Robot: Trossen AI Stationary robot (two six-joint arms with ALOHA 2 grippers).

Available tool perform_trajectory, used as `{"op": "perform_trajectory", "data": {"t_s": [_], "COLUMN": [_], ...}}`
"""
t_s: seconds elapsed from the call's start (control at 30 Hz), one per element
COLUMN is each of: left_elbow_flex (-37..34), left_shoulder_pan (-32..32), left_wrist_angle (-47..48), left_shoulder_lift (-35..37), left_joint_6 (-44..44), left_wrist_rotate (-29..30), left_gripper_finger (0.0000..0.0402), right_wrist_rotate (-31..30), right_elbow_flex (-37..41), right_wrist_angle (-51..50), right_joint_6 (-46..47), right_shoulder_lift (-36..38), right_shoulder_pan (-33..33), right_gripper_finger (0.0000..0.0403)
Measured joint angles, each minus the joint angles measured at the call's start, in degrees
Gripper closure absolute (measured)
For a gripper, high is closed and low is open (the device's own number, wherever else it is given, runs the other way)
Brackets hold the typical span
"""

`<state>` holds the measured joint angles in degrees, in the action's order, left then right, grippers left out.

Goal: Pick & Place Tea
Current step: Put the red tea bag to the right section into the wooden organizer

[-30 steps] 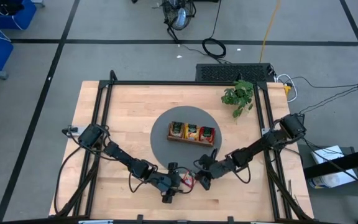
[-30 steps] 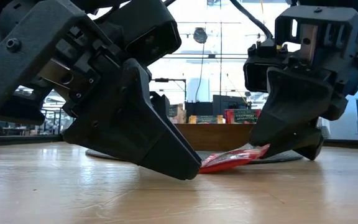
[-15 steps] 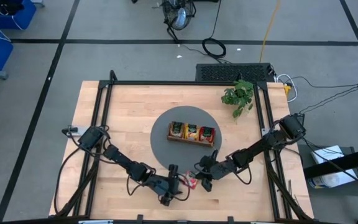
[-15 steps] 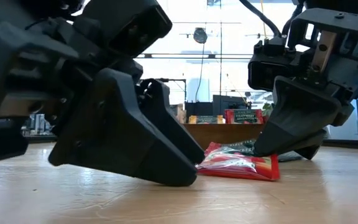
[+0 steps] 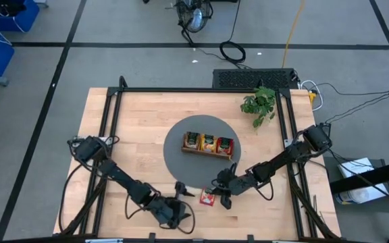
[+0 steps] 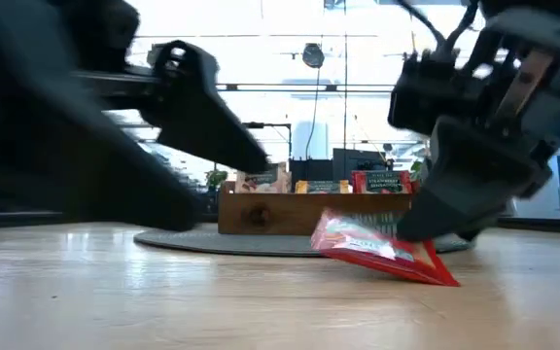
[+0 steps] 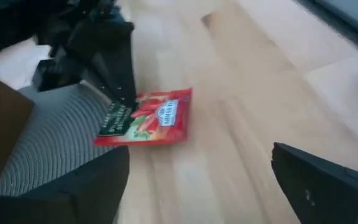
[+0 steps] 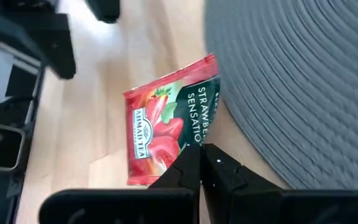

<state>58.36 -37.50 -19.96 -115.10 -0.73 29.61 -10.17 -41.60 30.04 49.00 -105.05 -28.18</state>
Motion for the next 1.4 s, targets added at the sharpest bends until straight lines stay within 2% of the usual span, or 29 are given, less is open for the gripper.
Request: {"op": "perform_trajectory", "data": {"t_s": [0.13, 0.27, 0.4, 0.5, 0.63, 0.7, 0.8, 0.93, 1.07, 1.23, 1.4], "left_elbow_flex": [0.0, 0.1, 0.1, 0.1, 0.1, 0.1, 0.1, 0.1, 0.1, 0.2, 0.2], "left_shoulder_pan": [-1.6, -1.6, -1.2, -0.8, -0.8, -0.9, -0.9, -0.9, -0.9, -0.9, -0.9], "left_wrist_angle": [5.0, 6.7, 9.0, 10.8, 11.8, 11.8, 11.8, 11.7, 11.7, 12.2, 12.6], "left_shoulder_lift": [2.0, 2.2, 2.2, 2.2, 2.2, 2.2, 2.3, 2.3, 2.3, 2.3, 2.3], "left_joint_6": [0.5, 1.9, 4.8, 7.3, 9.2, 10.3, 11.6, 13.0, 14.4, 15.9, 17.5], "left_wrist_rotate": [0.1, 1.0, 1.4, 1.4, 1.5, 1.5, 1.5, 1.5, 1.5, 1.5, 1.5], "left_gripper_finger": [0.0010, 0.0009, 0.0009, 0.0009, 0.0009, 0.0009, 0.0009, 0.0009, 0.0009, 0.0009, 0.0009], "right_wrist_rotate": [0.9, 2.8, 1.6, -1.5, -10.5, -15.5, -18.6, -18.8, -20.0, -19.4, -11.6], "right_elbow_flex": [-2.3, -8.5, -19.6, -29.1, -39.3, -41.8, -41.6, -37.5, -30.4, -21.8, -12.3], "right_wrist_angle": [-0.2, -8.1, -24.9, -42.5, -62.7, -70.5, -77.6, -77.8, -72.9, -65.5, -56.3], "right_joint_6": [-5.0, -8.2, -12.5, -15.5, -18.4, -18.6, -20.0, -22.2, -25.6, -27.6, -28.0], "right_shoulder_lift": [1.6, 2.9, 3.4, 3.5, 3.9, 4.5, 5.9, 8.7, 14.8, 25.6, 31.6], "right_shoulder_pan": [-0.2, -0.3, -1.2, -1.9, -2.6, -2.3, -1.0, 2.2, 5.1, 7.9, 12.8], "right_gripper_finger": [0.0403, 0.0403, 0.0403, 0.0403, 0.0403, 0.0403, 0.0403, 0.0403, 0.0403, 0.0403, 0.0403]}}
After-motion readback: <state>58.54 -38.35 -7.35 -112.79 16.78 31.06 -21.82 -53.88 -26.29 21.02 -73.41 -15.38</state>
